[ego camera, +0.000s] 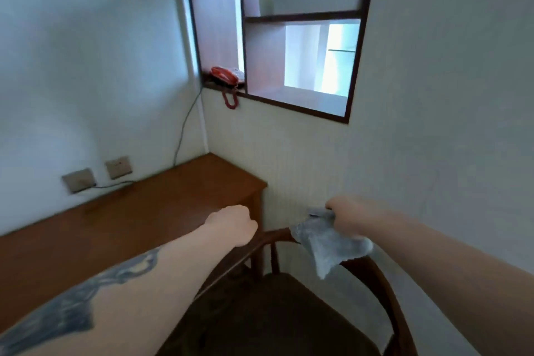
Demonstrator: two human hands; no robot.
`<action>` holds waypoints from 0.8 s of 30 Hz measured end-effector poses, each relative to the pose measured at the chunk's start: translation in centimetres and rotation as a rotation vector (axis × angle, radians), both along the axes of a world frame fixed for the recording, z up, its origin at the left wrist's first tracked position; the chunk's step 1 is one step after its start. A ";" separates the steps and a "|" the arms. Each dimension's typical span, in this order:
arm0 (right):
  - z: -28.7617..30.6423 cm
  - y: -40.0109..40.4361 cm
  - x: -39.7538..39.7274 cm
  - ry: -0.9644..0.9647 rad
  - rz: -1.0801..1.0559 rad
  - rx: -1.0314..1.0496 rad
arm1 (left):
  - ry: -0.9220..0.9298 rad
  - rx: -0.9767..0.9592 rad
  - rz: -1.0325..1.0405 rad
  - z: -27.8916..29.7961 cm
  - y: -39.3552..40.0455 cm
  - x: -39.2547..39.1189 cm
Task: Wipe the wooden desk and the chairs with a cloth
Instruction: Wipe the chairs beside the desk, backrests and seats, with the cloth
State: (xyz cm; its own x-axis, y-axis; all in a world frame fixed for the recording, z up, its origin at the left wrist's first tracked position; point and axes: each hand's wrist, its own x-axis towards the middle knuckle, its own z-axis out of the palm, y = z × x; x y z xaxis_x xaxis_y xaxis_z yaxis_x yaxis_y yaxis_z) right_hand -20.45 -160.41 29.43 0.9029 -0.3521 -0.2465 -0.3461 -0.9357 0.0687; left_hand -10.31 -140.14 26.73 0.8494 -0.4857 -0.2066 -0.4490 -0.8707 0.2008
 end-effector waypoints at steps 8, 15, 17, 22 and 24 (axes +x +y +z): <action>5.6 21.8 3.0 -0.108 0.436 0.047 | -0.058 -0.008 0.483 4.5 25.0 -4.4; 7.3 42.3 4.0 -0.170 0.746 0.053 | -0.067 0.003 0.817 5.5 47.7 -10.9; 7.5 49.5 4.4 -0.183 0.845 0.037 | -0.071 0.005 0.893 5.6 53.5 -13.1; 7.0 67.5 3.6 -0.226 1.013 0.104 | -0.119 0.037 1.069 7.2 67.9 -17.8; 6.9 73.7 3.2 -0.225 1.075 0.120 | -0.163 0.062 1.106 7.7 73.0 -19.2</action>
State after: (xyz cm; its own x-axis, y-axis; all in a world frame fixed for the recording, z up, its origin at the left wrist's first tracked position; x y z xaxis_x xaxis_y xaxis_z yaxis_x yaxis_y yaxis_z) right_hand -17.20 -86.75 36.36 0.7526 0.6582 -0.0185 0.6582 -0.7528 -0.0054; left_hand -29.53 -67.14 34.47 0.8266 0.5604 -0.0509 0.5610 -0.8136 0.1530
